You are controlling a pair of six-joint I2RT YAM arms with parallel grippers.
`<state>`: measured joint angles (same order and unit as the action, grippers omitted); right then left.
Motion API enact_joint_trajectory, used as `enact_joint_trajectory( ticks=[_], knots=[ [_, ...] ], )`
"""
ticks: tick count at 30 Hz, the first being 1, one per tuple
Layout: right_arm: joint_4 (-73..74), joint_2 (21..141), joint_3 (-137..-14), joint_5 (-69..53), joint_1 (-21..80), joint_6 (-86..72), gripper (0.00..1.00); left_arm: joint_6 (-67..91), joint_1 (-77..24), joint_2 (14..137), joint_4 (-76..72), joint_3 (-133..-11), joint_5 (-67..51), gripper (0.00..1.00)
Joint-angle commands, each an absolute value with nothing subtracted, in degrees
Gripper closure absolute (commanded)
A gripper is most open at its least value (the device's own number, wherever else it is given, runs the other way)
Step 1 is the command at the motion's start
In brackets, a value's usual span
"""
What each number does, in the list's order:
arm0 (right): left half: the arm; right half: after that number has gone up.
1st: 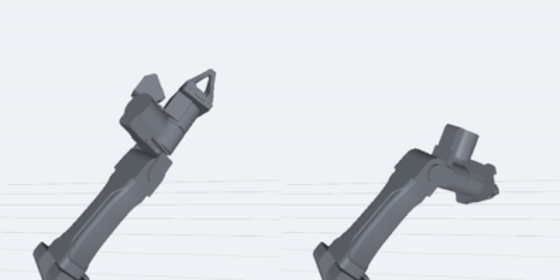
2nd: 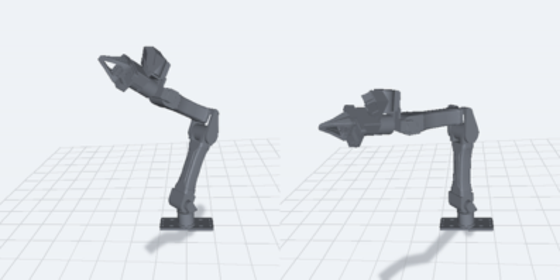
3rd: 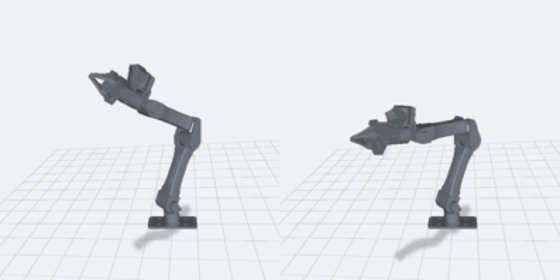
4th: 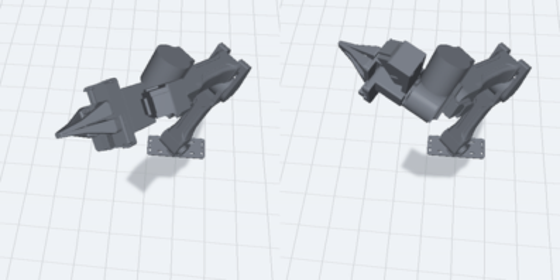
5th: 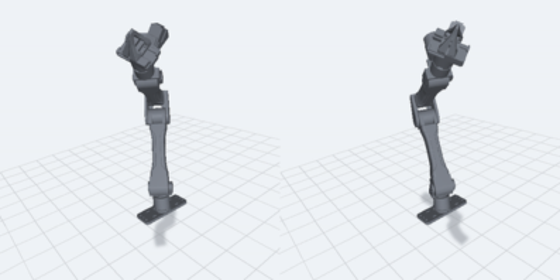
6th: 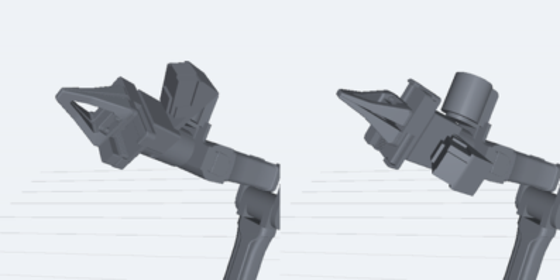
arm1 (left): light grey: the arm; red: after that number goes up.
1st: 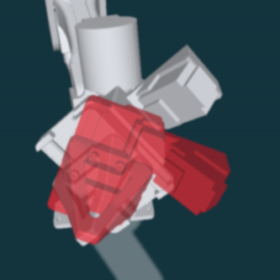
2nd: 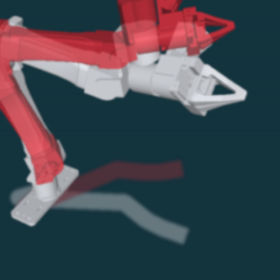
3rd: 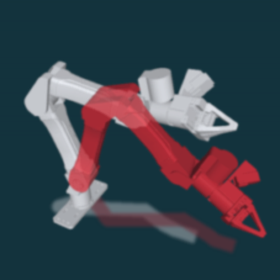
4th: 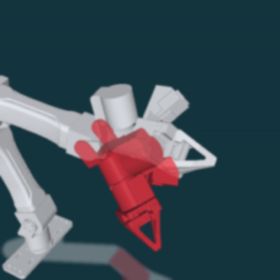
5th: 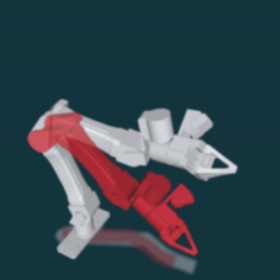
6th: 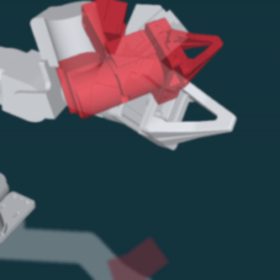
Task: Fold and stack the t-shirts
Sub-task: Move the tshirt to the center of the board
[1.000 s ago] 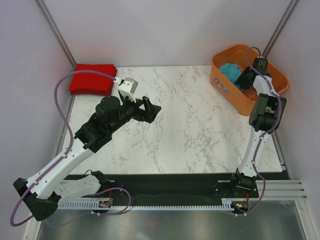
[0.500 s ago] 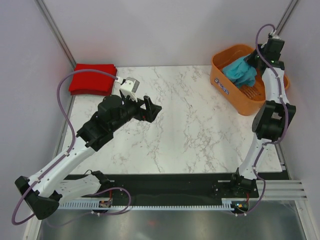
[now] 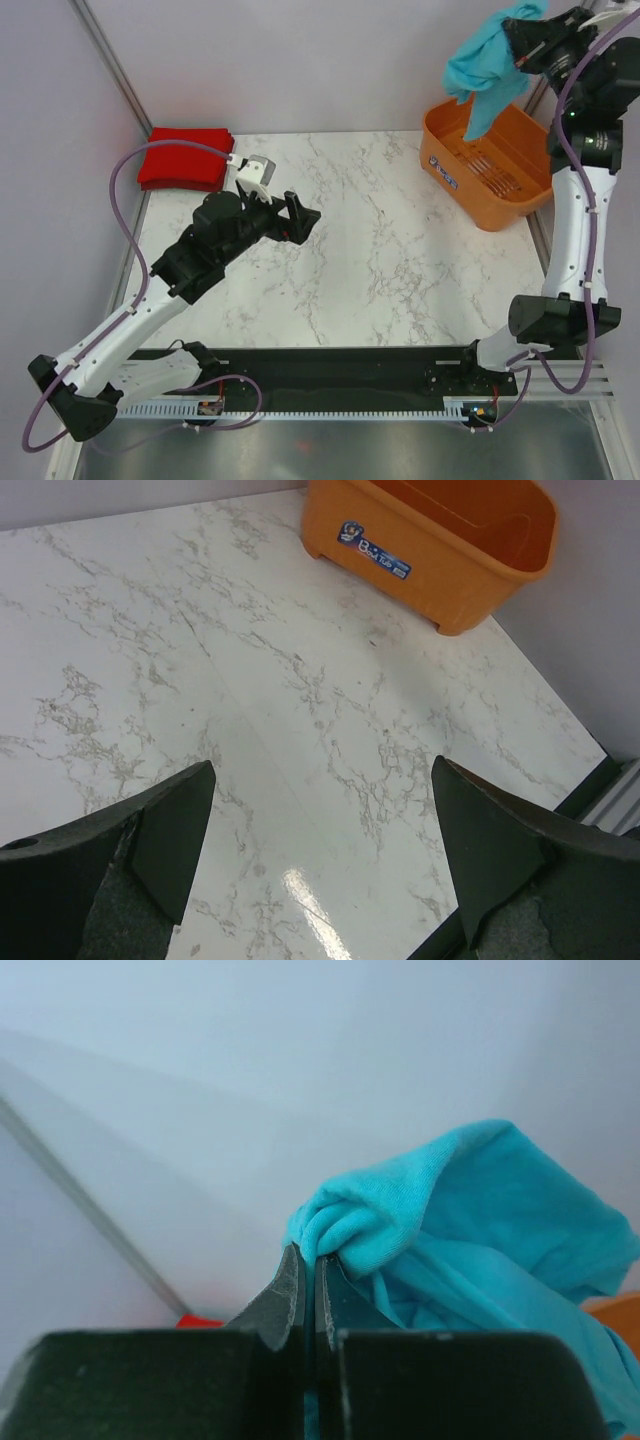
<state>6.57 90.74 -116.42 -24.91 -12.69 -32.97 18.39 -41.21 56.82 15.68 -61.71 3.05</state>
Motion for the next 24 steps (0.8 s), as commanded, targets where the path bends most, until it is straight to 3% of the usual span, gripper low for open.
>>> enact_joint_trajectory(
  ticks=[1,8,10,11,12,17,24],
  knots=[
    [2.8,88.3,-111.8,-32.5,-6.4,-37.8,1.0,19.4,-40.7,55.0,12.9,-61.2,7.4,0.04],
    [4.7,78.1,-81.5,-24.2,9.0,-34.3,0.97,21.7,-39.6,51.2,13.1,-59.0,19.5,0.01],
    [4.7,77.6,-71.5,-23.5,12.8,-33.8,0.86,21.4,-39.4,50.3,12.9,-58.6,21.2,0.01],
    [5.1,77.9,-69.0,-23.5,13.7,-33.4,0.71,21.3,-39.4,50.3,12.9,-58.6,21.3,0.01],
    [7.4,78.4,-65.5,-23.1,15.1,-31.8,0.65,21.0,-39.4,50.3,12.9,-58.6,21.2,0.01],
    [14.2,74.1,-58.1,-13.9,16.3,-29.3,0.42,21.2,-39.2,53.2,13.0,-59.0,18.2,0.01],
    [15.4,66.2,-44.7,-8.6,16.3,-30.0,0.4,22.3,-39.0,57.9,13.1,-59.5,10.0,0.02]
  ],
)
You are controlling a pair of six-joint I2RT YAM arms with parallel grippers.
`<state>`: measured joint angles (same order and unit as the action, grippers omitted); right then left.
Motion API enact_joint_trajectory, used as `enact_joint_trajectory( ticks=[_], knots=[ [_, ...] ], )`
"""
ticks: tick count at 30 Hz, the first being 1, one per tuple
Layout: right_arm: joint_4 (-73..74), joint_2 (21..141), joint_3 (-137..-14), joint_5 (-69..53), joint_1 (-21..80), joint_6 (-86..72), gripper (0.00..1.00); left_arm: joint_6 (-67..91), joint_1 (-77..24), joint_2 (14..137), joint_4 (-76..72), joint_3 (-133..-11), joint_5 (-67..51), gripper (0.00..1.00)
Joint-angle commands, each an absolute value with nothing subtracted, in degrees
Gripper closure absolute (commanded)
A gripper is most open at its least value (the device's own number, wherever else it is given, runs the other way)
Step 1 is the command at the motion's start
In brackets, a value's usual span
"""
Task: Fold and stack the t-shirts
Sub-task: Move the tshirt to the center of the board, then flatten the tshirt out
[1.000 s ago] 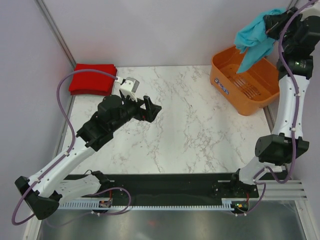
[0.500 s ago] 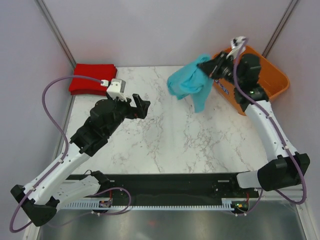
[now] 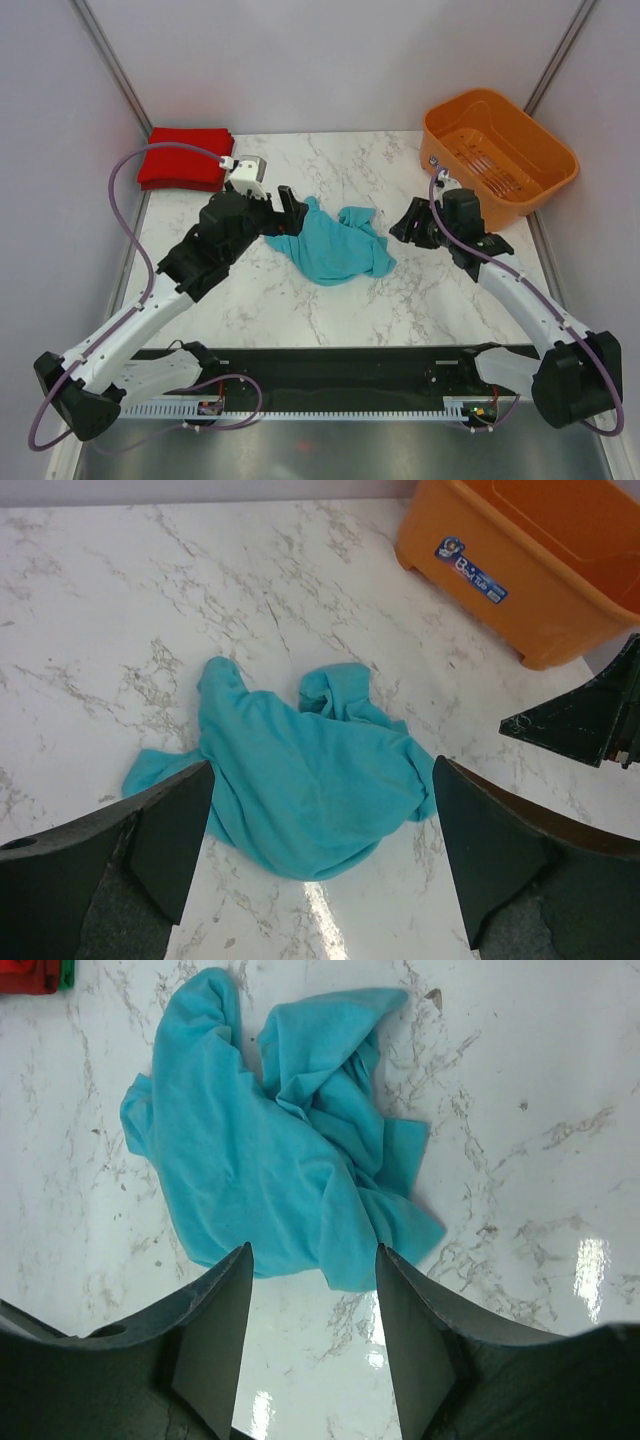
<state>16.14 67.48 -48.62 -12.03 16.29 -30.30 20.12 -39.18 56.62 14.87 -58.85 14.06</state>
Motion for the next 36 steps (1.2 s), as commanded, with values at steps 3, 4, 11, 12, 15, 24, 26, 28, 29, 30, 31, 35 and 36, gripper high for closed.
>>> enact_joint_trajectory(
  ticks=[3,4,11,12,15,24,26,28,29,30,31,35,36],
  knots=[
    [11.6,66.0,-39.6,-10.6,16.5,-31.3,0.42,23.0,-39.0,60.9,13.1,-59.4,10.2,0.02],
    [10.1,66.1,-38.4,-11.0,16.7,-31.5,0.43,23.5,-38.8,62.1,13.3,-59.2,10.1,0.02],
    [2.6,75.4,-38.5,-12.1,17.0,-30.5,0.44,35.1,-29.2,75.6,17.2,-58.9,-9.5,0.16],
    [2.2,77.2,-38.8,-12.6,17.1,-30.8,0.45,36.2,-27.9,77.6,17.1,-57.4,-9.1,0.16],
    [0.4,78.6,-38.1,-13.6,19.2,-31.6,0.46,38.2,-26.4,80.2,17.2,-54.9,-7.7,0.16],
    [-6.8,80.2,-36.3,-13.4,24.0,-30.9,0.65,38.7,-26.5,93.5,17.0,-56.5,-6.1,0.22],
    [-5.9,79.7,-37.8,-12.1,23.9,-30.2,0.8,38.2,-26.5,96.0,17.0,-58.7,-7.1,0.42],
    [-1.6,78.3,-42.1,-10.4,24.0,-28.4,1.0,36.9,-26.5,97.2,17.1,-60.9,-9.4,0.82],
    [-0.2,77.7,-44.1,-8.4,24.0,-27.7,1.0,36.7,-26.3,97.1,17.2,-63.6,-10.6,0.91],
    [3.0,77.0,-46.5,-7.5,23.9,-27.0,1.0,36.6,-26.2,96.3,17.4,-64.9,-11.7,0.97],
    [7.7,75.3,-51.5,-6.4,23.9,-25.7,1.0,36.6,-26.0,95.2,17.9,-66.3,-12.7,0.98],
    [17.5,70.1,-64.4,-2.6,23.9,-23.4,1.0,35.4,-26.0,86.3,22.2,-76.7,-12.0,0.98],
    [20.1,69.1,-66.7,-2.1,24.0,-23.0,1.0,35.0,-26.0,84.9,23.2,-78.2,-11.5,0.98]
  ],
)
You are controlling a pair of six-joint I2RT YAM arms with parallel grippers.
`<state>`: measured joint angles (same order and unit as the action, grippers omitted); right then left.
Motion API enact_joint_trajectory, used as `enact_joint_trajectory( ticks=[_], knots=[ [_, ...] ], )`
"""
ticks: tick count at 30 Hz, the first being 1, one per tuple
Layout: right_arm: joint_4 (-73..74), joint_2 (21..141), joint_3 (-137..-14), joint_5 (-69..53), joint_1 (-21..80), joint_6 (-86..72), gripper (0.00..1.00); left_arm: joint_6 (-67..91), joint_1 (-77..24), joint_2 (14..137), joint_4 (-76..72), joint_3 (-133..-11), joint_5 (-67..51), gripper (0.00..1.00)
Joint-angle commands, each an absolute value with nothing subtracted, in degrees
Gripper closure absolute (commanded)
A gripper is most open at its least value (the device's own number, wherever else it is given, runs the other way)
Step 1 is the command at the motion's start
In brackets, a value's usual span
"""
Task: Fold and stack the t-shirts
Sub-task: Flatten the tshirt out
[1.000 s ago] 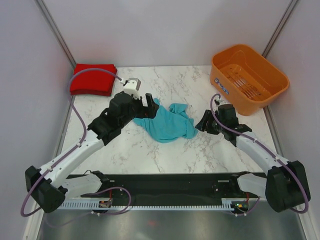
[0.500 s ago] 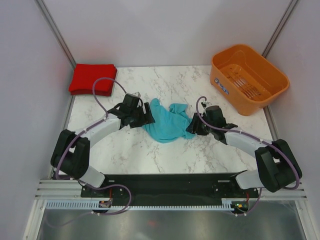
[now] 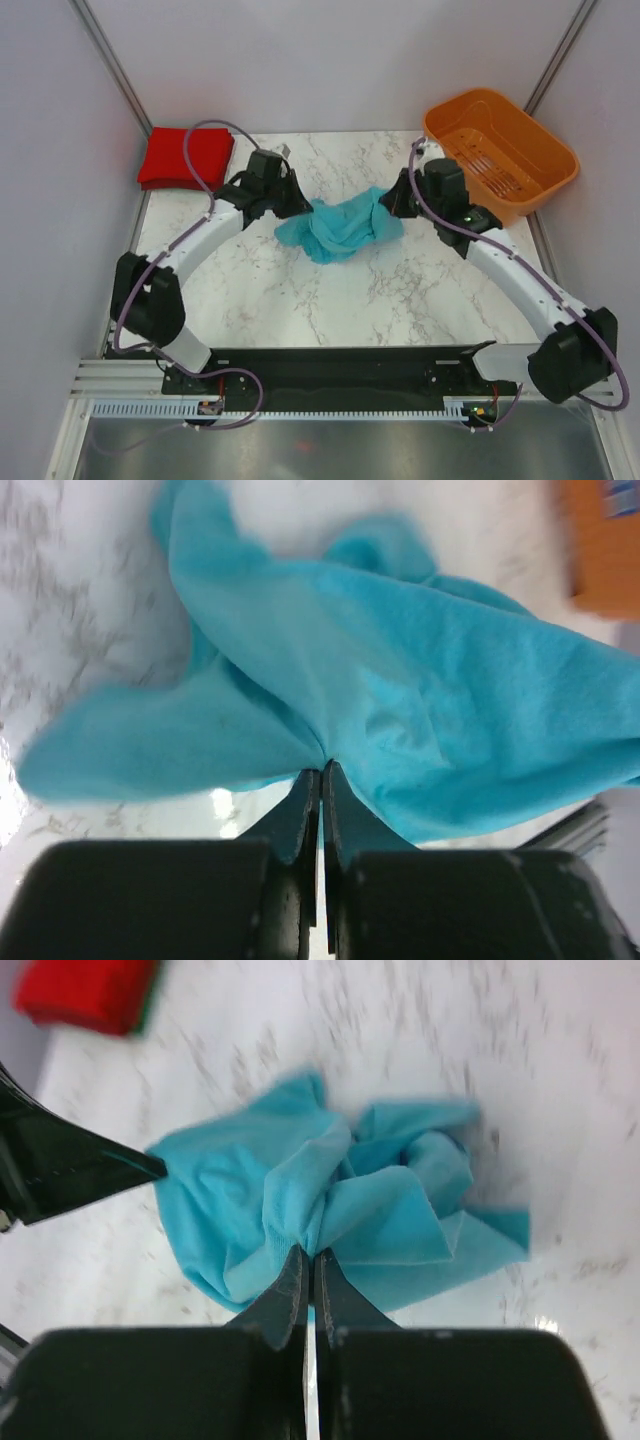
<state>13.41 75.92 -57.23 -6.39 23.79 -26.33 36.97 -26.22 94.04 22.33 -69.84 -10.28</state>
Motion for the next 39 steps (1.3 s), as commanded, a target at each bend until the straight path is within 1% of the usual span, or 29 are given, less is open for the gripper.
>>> enact_joint_trajectory(
  ticks=[1,4,8,12,17,23,27,33,39],
  knots=[
    [21.1,67.1,-70.3,-2.2,24.0,-22.8,1.0,34.5,-26.0,83.2,25.0,-79.4,-10.1,0.98],
    [24.2,63.2,-73.8,-2.9,23.9,-22.1,1.0,34.1,-26.0,77.3,27.4,-81.3,-6.2,0.98],
    [25.6,58.5,-70.9,-2.5,23.9,-22.7,1.0,34.2,-26.0,70.6,28.8,-76.3,-2.9,0.98],
    [26.6,55.2,-67.0,-2.4,23.9,-24.5,1.0,33.1,-26.0,66.3,30.0,-72.2,-2.6,0.98],
    [29.7,53.0,-67.3,-2.5,23.9,-25.7,1.0,31.7,-26.0,62.4,31.5,-69.5,-5.5,0.98],
    [29.8,54.7,-65.7,-0.4,23.9,-25.1,1.0,31.0,-25.8,64.9,31.6,-66.7,-6.9,0.98],
    [30.1,57.8,-66.2,-0.4,24.0,-24.2,1.0,30.9,-23.7,68.3,31.9,-66.8,-12.6,0.98],
    [30.0,58.5,-65.8,-0.4,24.0,-23.2,1.0,29.8,-23.4,67.5,32.8,-66.3,-10.6,0.98],
    [30.1,58.2,-64.2,-0.9,24.0,-23.4,1.0,29.7,-23.2,67.4,33.3,-64.2,-11.2,0.98]
  ],
)
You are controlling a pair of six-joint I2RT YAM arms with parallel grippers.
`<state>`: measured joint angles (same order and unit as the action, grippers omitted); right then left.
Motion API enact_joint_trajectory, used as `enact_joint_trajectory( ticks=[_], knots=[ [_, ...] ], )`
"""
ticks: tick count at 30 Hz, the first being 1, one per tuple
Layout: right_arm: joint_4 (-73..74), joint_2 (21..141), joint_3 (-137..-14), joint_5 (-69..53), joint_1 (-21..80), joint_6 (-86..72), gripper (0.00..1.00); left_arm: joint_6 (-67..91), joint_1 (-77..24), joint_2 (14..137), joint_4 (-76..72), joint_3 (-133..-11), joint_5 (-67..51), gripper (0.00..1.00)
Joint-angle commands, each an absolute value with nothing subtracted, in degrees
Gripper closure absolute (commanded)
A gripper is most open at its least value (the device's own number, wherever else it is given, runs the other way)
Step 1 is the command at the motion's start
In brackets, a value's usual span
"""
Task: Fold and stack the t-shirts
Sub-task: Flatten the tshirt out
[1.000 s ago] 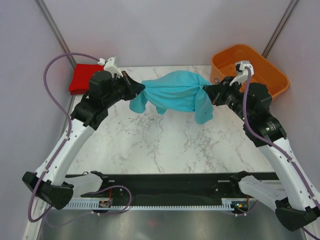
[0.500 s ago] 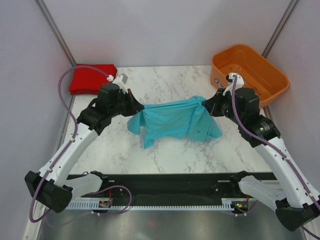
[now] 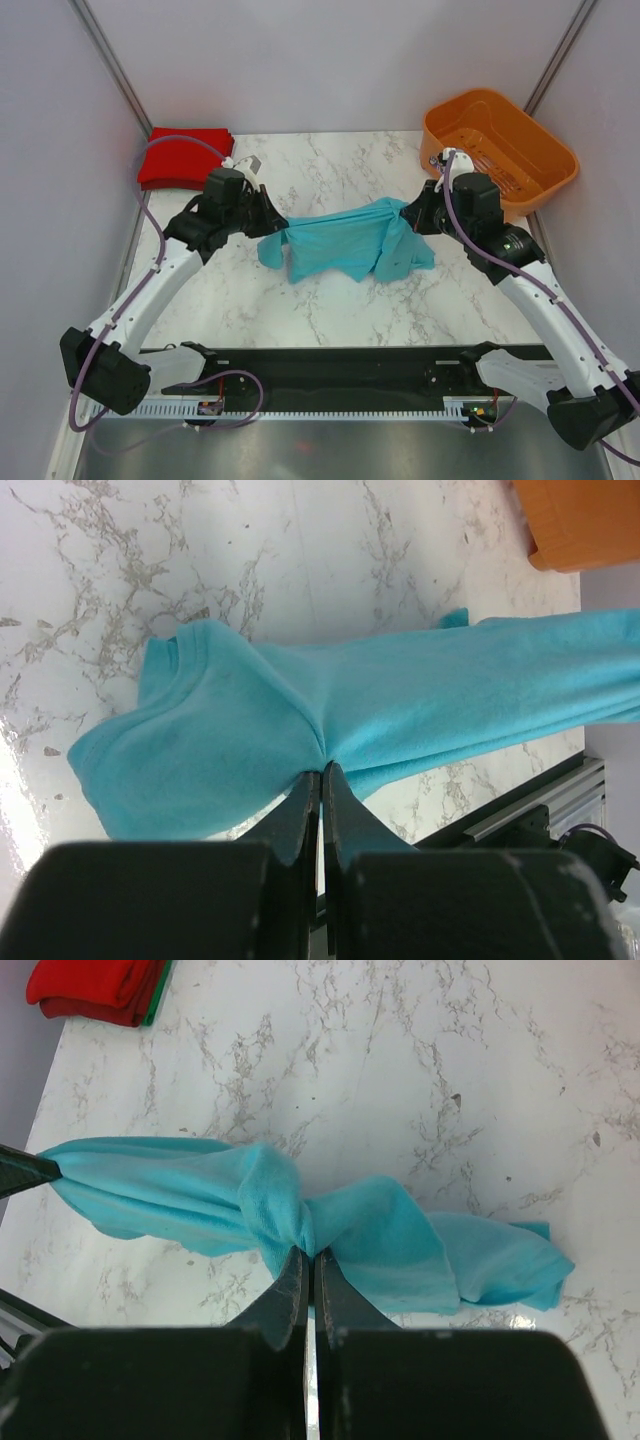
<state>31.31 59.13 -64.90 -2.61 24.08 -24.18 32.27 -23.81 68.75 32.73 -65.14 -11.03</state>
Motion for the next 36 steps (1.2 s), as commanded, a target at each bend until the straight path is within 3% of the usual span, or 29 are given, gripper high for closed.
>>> enact_joint_trajectory(
  ticks=[1,6,8,15,20,22,23,28,36],
  knots=[
    [30.1,58.1,-64.0,-0.4,24.0,-23.2,0.99,29.5,-23.1,67.2,33.3,-63.6,-11.0,0.98],
    [30.9,58.2,-64.2,3.8,23.9,-22.2,0.78,29.1,-22.6,66.0,34.5,-63.4,-9.2,0.98],
    [31.2,58.3,-64.0,4.7,24.0,-22.1,0.75,28.9,-22.5,65.6,35.0,-63.4,-8.6,0.98],
    [31.3,58.6,-61.6,6.4,23.9,-22.8,0.8,28.6,-22.4,65.5,36.0,-62.2,-7.6,0.98],
    [29.9,58.2,-53.0,5.7,23.9,-31.1,0.69,28.8,-22.3,65.4,36.0,-60.4,-7.4,0.98],
    [28.5,57.6,-49.2,4.9,23.9,-36.3,0.69,29.1,-22.3,65.5,35.9,-59.5,-7.2,0.98],
    [24.6,56.0,-41.1,3.1,24.2,-42.0,0.7,29.4,-22.2,66.0,36.0,-58.6,-6.9,0.98],
    [20.3,54.8,-32.5,2.4,25.8,-45.3,0.71,29.7,-22.1,66.2,35.9,-58.2,-7.0,0.98],
    [12.7,57.6,-27.4,2.9,28.0,-46.1,0.66,30.0,-22.1,66.3,35.9,-58.1,-7.3,0.98]
  ],
)
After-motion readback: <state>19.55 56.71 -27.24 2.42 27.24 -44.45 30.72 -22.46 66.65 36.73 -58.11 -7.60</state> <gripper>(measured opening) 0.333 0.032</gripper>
